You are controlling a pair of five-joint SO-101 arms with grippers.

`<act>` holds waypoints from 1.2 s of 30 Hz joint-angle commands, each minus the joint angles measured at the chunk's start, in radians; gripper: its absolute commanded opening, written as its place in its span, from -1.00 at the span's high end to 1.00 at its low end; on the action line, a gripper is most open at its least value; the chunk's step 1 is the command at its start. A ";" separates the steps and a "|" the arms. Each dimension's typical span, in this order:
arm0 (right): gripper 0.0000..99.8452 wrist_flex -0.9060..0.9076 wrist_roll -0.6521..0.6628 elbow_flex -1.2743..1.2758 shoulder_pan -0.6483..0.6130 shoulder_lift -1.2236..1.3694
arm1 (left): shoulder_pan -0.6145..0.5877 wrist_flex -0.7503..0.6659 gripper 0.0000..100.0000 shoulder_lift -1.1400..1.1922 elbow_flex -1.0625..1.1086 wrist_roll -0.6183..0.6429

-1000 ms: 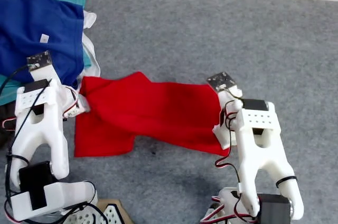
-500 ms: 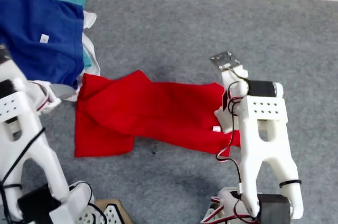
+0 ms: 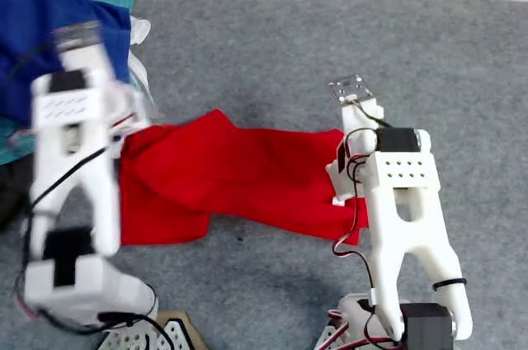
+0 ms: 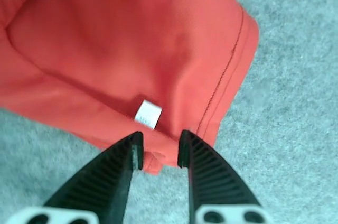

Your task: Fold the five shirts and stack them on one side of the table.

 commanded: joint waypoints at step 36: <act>0.77 -0.251 -0.109 0.156 -0.028 -0.024 | 0.360 0.298 0.64 0.961 -1.153 -0.075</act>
